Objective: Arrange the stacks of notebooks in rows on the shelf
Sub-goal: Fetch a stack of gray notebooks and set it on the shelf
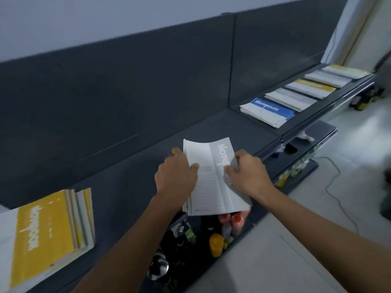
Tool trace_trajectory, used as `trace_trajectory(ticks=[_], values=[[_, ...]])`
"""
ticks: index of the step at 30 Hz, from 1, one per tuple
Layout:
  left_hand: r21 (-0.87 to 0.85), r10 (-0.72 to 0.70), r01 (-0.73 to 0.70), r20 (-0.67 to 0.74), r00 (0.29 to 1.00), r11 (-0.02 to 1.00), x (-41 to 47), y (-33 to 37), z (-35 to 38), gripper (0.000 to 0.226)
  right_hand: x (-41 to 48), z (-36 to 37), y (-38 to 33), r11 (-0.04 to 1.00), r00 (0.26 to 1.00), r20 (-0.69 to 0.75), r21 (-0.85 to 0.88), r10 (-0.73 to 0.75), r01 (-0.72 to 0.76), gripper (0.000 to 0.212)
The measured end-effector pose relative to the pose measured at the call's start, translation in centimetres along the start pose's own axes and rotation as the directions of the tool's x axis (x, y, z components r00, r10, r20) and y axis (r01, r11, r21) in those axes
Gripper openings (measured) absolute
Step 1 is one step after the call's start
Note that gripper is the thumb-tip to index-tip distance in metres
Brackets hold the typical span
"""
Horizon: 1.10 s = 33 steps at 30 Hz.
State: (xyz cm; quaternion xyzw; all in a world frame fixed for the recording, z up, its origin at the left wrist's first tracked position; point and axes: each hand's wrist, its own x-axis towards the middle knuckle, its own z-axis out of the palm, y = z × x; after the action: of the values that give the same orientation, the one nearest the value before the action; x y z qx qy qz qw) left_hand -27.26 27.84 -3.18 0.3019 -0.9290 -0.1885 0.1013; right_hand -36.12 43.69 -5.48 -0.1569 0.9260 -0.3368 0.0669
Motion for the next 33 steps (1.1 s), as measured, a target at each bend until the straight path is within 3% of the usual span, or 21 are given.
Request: trace_trajectory(ticks=[12, 33], values=[[-0.010, 0.161, -0.161, 0.119, 0.980, 0.987, 4.1, 17.4, 8.1, 0.042, 6.1, -10.2, 14.6, 0.983, 0.972, -0.151, 0.061, 0.180, -0.172, 0.026], [-0.136, 0.395, -0.373, 0.226, 0.891, 0.918, 20.2, 36.1, 19.3, 0.041, 22.1, -20.4, 25.0, 0.910, 0.861, -0.297, 0.091, 0.413, -0.405, 0.022]])
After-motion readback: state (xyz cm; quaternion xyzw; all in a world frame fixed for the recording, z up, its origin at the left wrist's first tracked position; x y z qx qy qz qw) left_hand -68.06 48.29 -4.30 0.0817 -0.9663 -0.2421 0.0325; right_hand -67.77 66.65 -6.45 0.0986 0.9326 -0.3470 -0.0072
